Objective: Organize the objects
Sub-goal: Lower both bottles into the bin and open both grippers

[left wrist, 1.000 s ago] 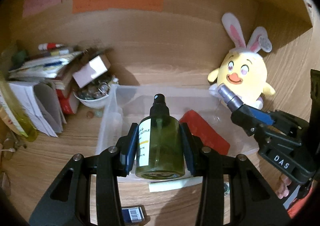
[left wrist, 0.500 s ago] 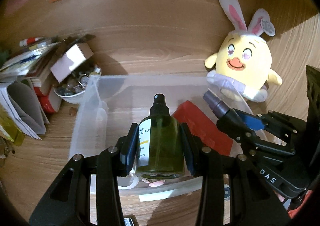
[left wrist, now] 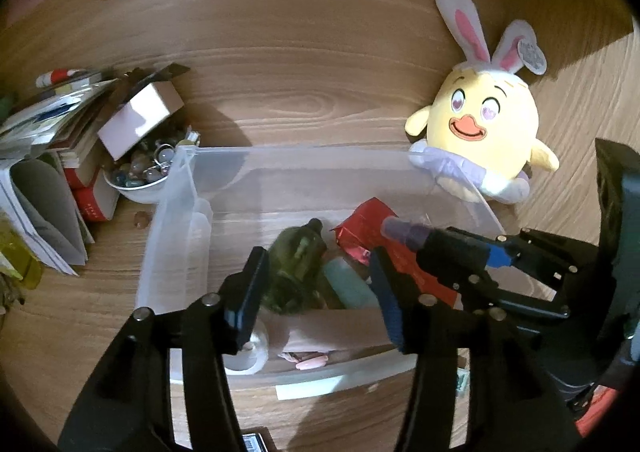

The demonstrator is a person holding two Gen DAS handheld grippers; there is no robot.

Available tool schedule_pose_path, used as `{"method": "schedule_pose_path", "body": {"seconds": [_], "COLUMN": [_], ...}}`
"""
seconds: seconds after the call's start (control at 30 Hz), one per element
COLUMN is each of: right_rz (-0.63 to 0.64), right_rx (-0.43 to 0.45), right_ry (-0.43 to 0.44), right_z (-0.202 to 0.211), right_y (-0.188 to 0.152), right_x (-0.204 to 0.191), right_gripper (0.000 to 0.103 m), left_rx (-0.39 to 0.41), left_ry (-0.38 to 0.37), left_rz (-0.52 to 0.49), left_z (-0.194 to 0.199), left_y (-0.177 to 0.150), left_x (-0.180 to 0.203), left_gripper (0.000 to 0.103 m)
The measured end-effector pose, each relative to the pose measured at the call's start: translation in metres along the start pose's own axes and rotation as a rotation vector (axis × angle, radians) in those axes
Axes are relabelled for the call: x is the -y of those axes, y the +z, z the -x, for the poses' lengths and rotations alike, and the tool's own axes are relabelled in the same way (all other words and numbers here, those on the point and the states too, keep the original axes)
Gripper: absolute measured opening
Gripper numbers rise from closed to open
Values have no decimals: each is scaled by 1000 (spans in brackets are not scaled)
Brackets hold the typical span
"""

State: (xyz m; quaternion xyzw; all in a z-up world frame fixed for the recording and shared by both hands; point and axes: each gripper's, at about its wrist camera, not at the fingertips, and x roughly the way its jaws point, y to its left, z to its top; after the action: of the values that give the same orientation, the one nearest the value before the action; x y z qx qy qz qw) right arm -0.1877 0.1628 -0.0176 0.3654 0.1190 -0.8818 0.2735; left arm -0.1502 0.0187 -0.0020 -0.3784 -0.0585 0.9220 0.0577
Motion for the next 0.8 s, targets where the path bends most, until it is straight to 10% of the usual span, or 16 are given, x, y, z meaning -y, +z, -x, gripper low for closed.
{"method": "schedule_pose_path", "body": {"seconds": [0.4, 0.8], "right_rz": [25, 56], "right_rx": [90, 144], "right_ry": [-47, -43], "right_z": [30, 68], "right_y": [5, -2], "right_x": [-7, -22], "right_gripper": [71, 82], "left_rx": [62, 179], "left_ry": [36, 72], "left_rz": [-4, -52], "left_z": [38, 96], "left_y": [-3, -17], "left_x": [0, 3], "left_gripper": [80, 97]}}
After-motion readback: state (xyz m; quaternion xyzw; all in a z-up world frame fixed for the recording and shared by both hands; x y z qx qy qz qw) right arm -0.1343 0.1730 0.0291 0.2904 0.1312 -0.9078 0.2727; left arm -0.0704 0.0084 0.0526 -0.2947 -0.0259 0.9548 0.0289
